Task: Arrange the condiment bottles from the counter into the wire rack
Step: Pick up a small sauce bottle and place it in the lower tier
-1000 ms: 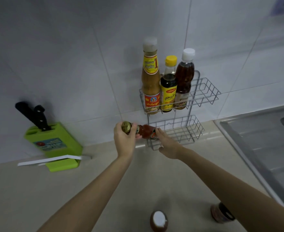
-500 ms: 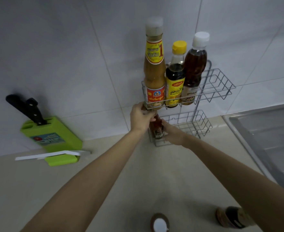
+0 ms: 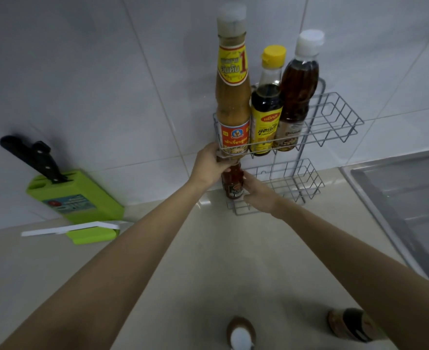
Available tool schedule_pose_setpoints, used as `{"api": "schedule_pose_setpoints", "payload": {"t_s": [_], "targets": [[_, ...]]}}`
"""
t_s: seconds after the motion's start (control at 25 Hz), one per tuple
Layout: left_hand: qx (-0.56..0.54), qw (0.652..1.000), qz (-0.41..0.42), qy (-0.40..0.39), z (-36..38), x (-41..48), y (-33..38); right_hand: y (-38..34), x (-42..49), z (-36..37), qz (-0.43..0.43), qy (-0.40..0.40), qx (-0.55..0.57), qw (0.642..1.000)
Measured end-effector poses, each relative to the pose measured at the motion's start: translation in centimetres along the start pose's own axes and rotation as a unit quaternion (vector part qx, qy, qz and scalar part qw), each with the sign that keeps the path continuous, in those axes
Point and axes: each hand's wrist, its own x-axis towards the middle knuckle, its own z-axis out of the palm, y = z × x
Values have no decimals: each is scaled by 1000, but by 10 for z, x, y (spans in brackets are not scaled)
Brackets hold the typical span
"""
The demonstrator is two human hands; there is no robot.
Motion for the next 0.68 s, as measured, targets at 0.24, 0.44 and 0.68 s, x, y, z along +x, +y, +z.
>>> {"api": "schedule_pose_setpoints", "payload": {"t_s": [0.24, 0.44, 0.68], "targets": [[2, 1000, -17, 16, 5, -6, 3, -7, -8, 2, 7, 4, -58, 998], [-3, 999, -34, 12, 4, -7, 8, 0, -7, 0, -13, -31, -72, 997], [35, 998, -33, 29, 8, 0, 0, 7, -8, 3, -1, -11, -69, 998]]}}
